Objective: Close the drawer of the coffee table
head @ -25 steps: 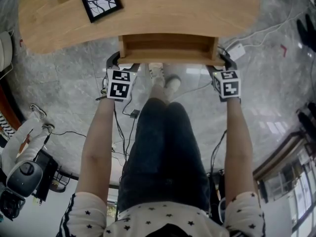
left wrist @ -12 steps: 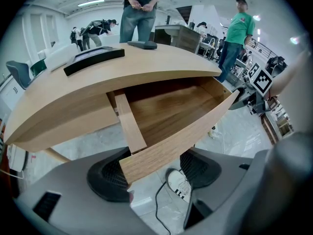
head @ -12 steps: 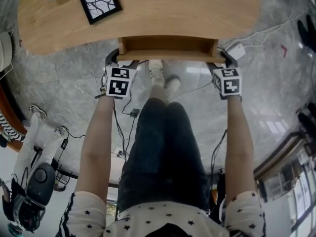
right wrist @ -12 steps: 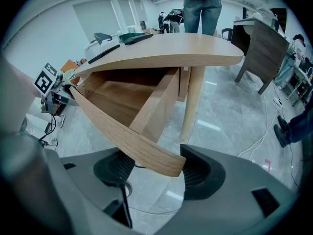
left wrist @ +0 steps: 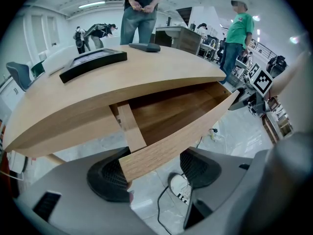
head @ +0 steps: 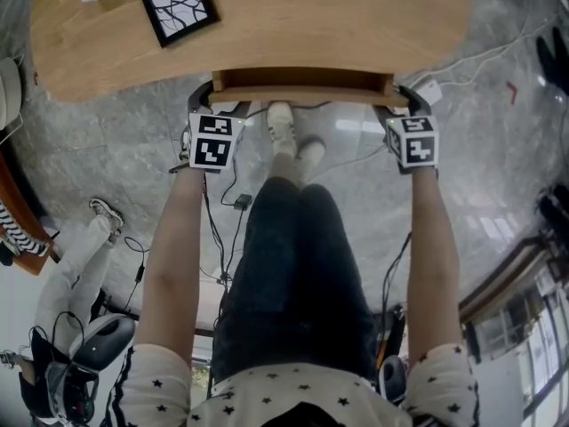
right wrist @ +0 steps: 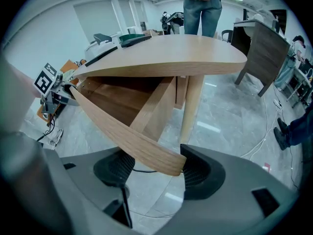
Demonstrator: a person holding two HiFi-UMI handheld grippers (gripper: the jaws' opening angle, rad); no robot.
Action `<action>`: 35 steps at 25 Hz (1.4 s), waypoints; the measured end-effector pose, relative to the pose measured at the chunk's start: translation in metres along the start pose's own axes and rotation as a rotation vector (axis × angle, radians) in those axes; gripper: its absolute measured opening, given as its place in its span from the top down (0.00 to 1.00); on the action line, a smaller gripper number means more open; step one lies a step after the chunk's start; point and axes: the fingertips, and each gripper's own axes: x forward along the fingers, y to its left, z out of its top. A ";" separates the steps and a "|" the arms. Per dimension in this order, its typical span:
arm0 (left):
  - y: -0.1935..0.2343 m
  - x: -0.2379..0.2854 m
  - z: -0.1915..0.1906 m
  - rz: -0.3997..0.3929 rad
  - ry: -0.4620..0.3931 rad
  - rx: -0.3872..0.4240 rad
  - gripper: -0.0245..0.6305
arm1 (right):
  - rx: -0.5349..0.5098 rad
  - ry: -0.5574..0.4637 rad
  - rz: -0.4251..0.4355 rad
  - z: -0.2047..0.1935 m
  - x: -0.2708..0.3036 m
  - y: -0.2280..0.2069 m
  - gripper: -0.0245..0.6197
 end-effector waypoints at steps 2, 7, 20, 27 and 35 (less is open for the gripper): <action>0.001 0.001 0.002 0.000 -0.002 0.000 0.48 | 0.000 -0.001 0.000 0.002 0.001 -0.001 0.52; 0.005 0.003 0.008 0.004 -0.011 0.001 0.48 | -0.001 -0.007 -0.002 0.008 0.003 -0.004 0.52; 0.013 0.007 0.024 0.009 -0.030 -0.003 0.48 | -0.004 -0.017 -0.005 0.024 0.006 -0.012 0.52; 0.018 0.010 0.033 0.017 -0.052 -0.009 0.48 | -0.008 -0.026 -0.011 0.034 0.008 -0.018 0.52; 0.022 0.014 0.041 0.020 -0.068 -0.018 0.47 | -0.016 -0.040 -0.013 0.045 0.012 -0.023 0.52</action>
